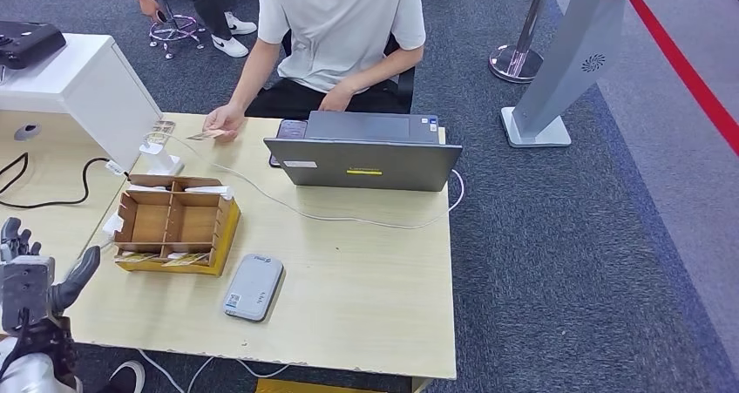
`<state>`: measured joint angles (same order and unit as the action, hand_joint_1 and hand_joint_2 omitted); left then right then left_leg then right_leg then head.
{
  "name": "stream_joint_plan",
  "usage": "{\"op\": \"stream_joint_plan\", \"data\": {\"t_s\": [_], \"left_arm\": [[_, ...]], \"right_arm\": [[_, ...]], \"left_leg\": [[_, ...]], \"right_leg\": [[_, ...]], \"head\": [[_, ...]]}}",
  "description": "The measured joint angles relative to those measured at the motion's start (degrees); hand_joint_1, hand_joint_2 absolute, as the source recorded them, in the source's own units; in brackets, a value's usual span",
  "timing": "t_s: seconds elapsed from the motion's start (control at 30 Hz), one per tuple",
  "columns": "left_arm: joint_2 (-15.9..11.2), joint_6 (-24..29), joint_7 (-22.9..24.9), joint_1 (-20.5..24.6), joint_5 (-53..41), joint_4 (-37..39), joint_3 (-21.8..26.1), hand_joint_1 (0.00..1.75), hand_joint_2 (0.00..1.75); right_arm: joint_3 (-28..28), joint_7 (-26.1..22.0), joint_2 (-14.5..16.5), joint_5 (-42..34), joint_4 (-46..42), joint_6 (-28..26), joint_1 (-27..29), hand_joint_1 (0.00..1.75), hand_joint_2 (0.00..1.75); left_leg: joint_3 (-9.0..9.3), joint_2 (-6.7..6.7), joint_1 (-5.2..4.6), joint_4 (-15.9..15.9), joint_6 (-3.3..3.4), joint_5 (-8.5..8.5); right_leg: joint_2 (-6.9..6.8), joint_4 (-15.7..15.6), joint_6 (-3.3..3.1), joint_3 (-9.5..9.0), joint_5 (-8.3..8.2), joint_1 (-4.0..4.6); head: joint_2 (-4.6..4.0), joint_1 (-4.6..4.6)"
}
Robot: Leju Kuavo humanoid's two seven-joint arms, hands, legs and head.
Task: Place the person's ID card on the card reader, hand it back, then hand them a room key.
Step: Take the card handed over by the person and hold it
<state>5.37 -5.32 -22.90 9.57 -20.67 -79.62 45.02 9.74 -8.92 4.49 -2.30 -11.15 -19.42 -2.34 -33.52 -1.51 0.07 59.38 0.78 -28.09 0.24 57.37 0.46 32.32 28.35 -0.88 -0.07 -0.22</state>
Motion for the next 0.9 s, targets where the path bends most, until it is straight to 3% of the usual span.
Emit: {"op": "stream_joint_plan", "data": {"t_s": [0.67, 0.8, 0.83, 0.9], "left_arm": [[-11.7, 7.0, 19.8, 6.7, -28.7, -0.7, -24.8, 0.0, 1.75], [-13.9, 8.7, 23.8, 7.7, -34.6, -0.9, -29.8, 1.75, 1.75], [-14.4, 9.2, 24.7, 8.0, -36.1, -0.9, -31.0, 1.75, 1.75], [-15.5, 10.2, 26.6, 8.4, -39.0, -1.0, -33.3, 1.75, 1.75]], "right_arm": [[0.4, 2.5, 2.4, 0.9, 0.0, -0.1, -0.5, 0.0, 0.0], [0.4, 3.1, 3.1, 1.1, 0.0, -0.4, -0.6, 0.0, 0.0], [0.4, 3.2, 3.3, 1.2, 0.0, -0.5, -0.6, 0.0, 0.0], [0.5, 3.5, 3.7, 1.3, 0.0, -0.8, -0.6, 0.0, 0.87]], "left_leg": [[0.0, 0.02, 0.01, 0.0, -0.03, 0.02], [0.0, 0.02, 0.01, 0.0, -0.04, 0.03], [0.0, 0.02, 0.01, 0.0, -0.04, 0.03], [0.0, 0.02, 0.01, 0.0, -0.04, 0.03]], "right_leg": [[0.03, 0.0, -0.03, 0.0, -0.02, 0.01], [0.04, 0.0, -0.04, 0.0, -0.02, 0.01], [0.04, 0.0, -0.04, 0.01, -0.03, 0.01], [0.05, 0.0, -0.04, 0.01, -0.03, 0.01]], "head": [[0.0, -0.01], [0.0, -0.01], [0.0, -0.01], [0.0, -0.01]]}}
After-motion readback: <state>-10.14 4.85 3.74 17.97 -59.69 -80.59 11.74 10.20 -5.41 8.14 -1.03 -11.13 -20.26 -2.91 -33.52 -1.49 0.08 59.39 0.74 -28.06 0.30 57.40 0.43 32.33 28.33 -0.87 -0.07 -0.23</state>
